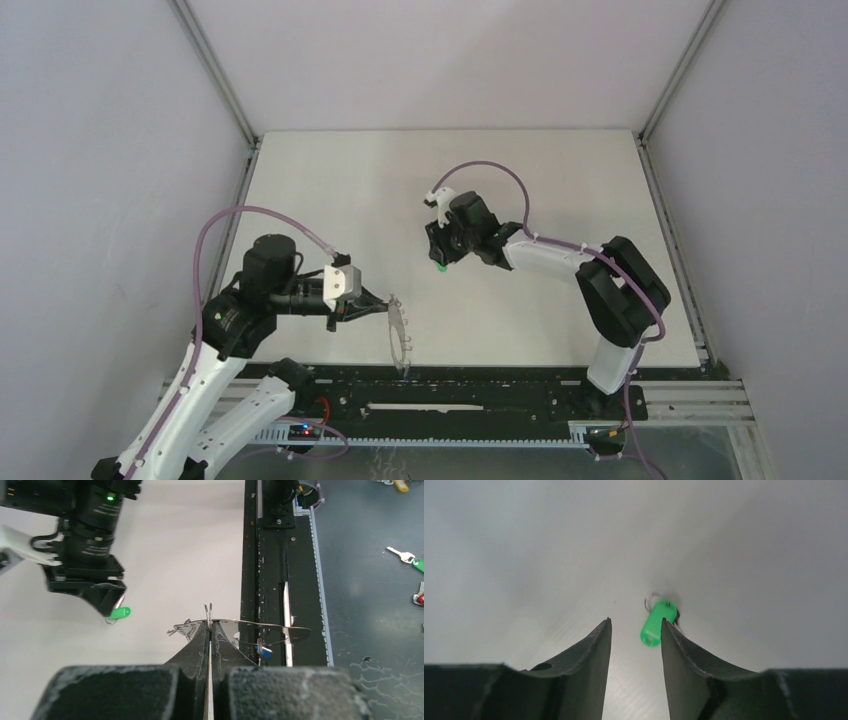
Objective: Put the keys on the keyring
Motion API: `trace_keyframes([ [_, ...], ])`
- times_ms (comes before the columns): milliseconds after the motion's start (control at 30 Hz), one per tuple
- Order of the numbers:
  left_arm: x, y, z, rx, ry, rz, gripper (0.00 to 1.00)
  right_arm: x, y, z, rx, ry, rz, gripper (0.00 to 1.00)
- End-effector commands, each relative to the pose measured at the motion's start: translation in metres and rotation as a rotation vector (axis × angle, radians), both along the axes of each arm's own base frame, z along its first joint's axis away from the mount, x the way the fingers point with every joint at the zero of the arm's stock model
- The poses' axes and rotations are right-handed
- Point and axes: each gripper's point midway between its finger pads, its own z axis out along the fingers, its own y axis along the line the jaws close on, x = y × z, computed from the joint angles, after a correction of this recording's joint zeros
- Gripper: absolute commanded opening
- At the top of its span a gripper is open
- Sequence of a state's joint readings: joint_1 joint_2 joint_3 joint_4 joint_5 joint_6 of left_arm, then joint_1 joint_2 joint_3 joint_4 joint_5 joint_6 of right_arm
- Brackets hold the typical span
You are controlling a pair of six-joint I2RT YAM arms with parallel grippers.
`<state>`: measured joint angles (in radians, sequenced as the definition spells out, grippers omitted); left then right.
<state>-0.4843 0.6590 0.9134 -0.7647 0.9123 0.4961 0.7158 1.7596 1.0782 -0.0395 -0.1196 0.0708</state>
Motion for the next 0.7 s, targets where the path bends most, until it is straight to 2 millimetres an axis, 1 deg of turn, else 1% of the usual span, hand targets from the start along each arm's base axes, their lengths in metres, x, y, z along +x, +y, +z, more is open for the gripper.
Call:
trace_keyframes([
  [0,-0.003,-0.003,0.012,-0.04,-0.006,-0.025,0.0,0.024,0.024,0.031,0.063,-0.097,0.189,0.48],
  [133,-0.005,-0.003,0.017,-0.048,-0.013,-0.026,0.0,0.028,0.023,0.017,0.063,-0.037,0.231,0.47],
  [333,-0.006,-0.004,0.021,-0.056,-0.011,-0.035,0.0,0.025,0.02,-0.008,0.019,0.035,0.269,0.48],
  [500,-0.007,-0.005,0.024,-0.063,-0.009,-0.041,0.0,0.022,0.017,-0.018,-0.002,0.058,0.274,0.48],
  [667,-0.007,-0.006,0.027,-0.072,-0.001,-0.046,0.0,0.027,0.015,-0.021,-0.018,0.04,0.259,0.5],
])
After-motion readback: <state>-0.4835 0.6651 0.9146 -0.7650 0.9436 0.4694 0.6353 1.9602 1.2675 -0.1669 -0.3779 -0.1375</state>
